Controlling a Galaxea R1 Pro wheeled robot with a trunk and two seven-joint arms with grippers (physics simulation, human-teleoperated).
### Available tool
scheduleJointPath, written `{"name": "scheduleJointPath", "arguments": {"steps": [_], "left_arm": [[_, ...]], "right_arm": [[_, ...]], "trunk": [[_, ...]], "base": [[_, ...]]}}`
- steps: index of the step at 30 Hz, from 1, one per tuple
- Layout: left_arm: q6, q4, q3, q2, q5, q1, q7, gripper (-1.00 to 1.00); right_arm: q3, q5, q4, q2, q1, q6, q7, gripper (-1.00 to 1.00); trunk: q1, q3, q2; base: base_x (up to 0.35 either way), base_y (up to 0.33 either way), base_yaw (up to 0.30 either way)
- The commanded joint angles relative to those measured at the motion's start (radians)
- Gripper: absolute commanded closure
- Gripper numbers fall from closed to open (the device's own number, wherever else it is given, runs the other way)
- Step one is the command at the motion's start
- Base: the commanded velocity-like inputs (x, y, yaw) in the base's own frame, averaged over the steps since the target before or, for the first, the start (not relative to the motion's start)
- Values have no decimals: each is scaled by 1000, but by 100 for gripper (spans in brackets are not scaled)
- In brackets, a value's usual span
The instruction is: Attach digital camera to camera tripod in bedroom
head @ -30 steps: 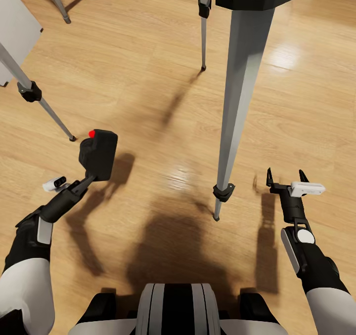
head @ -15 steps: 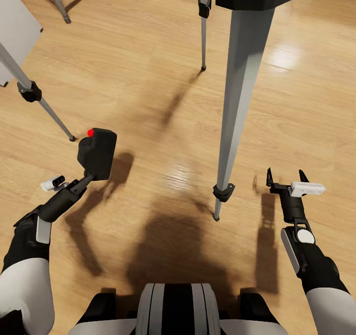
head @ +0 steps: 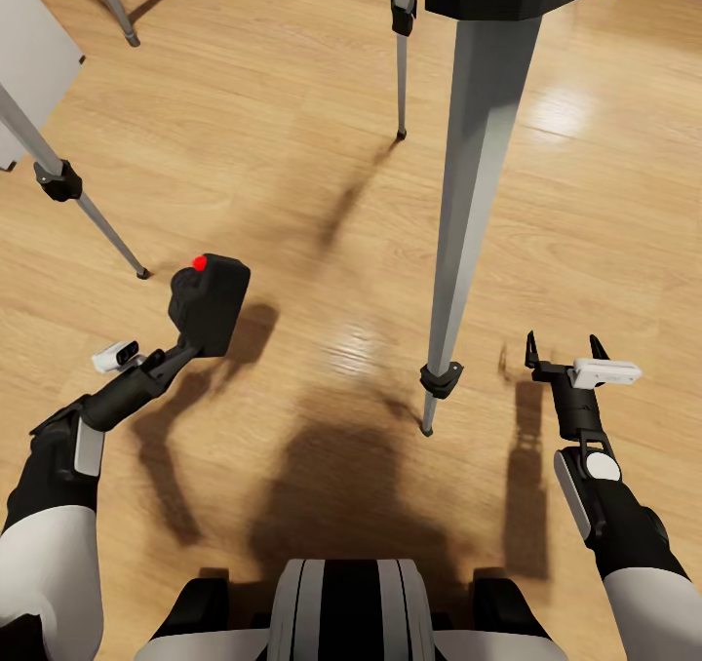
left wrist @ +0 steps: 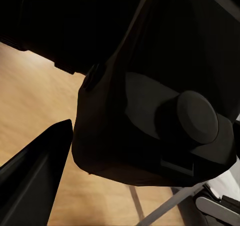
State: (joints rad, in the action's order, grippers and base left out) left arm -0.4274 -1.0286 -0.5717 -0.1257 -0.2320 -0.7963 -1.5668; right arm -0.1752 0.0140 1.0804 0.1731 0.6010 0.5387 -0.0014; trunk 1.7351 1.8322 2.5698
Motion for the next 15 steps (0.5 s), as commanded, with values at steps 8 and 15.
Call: {"name": "scheduleJointPath", "arguments": {"steps": [8, 15], "left_arm": [[-9, 5, 2, -1, 0, -1, -4, 100], [-9, 7, 2, -5, 0, 0, -4, 100]], "right_arm": [[0, 1, 0, 0, 0, 3, 0, -100], [0, 1, 0, 0, 0, 3, 0, -100]], "trunk": [[0, 0, 0], [0, 0, 0]], "base": [[0, 0, 0], [0, 0, 0]]}}
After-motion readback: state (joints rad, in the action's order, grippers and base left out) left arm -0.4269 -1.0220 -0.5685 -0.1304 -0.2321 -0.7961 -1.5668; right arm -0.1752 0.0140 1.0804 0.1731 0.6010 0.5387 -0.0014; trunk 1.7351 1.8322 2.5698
